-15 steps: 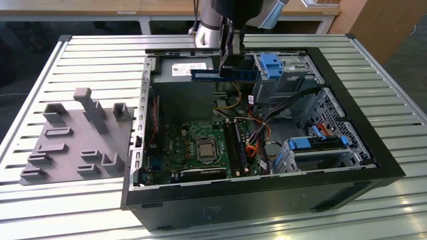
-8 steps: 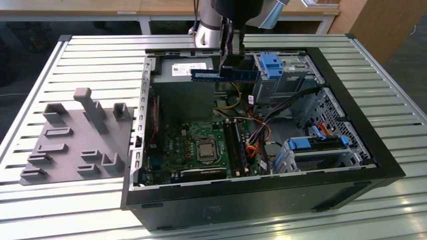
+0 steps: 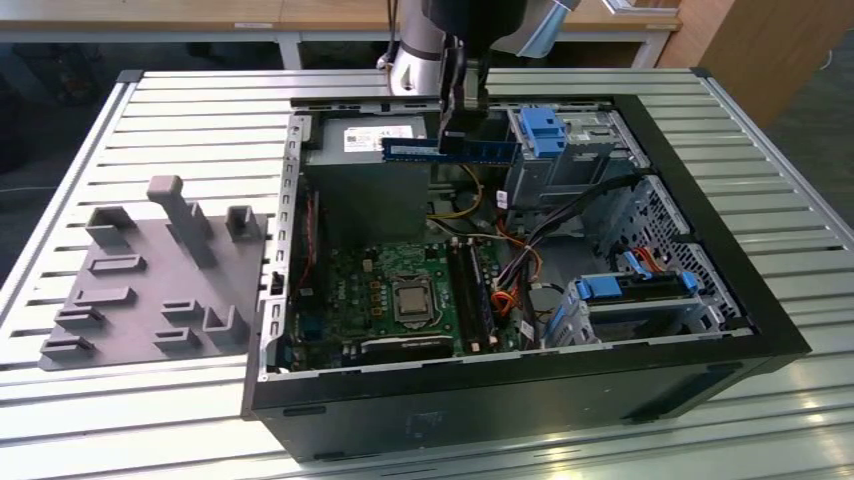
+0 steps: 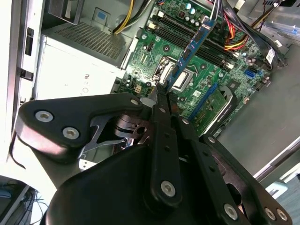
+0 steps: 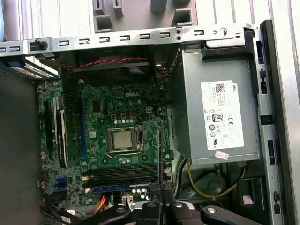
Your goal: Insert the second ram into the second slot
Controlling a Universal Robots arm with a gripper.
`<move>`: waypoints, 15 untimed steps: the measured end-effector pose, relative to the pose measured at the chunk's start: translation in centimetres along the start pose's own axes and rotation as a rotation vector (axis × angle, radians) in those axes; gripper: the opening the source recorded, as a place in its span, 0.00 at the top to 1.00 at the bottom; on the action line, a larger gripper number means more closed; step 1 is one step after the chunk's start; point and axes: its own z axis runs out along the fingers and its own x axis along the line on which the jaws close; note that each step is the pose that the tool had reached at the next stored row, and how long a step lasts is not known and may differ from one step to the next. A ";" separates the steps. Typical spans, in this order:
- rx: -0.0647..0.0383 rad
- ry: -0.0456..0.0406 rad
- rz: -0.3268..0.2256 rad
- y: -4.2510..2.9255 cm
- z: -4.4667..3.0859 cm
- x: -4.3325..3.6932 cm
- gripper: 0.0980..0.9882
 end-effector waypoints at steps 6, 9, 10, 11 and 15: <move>0.000 -0.0007 0.016 0.00 0.00 0.01 0.96; 0.000 -0.0011 0.025 0.00 0.00 0.02 0.96; 0.000 -0.0011 0.027 0.00 0.00 0.02 0.96; 0.001 -0.0011 0.029 0.00 0.00 0.02 0.96; 0.001 -0.0015 0.037 0.00 0.00 0.02 0.96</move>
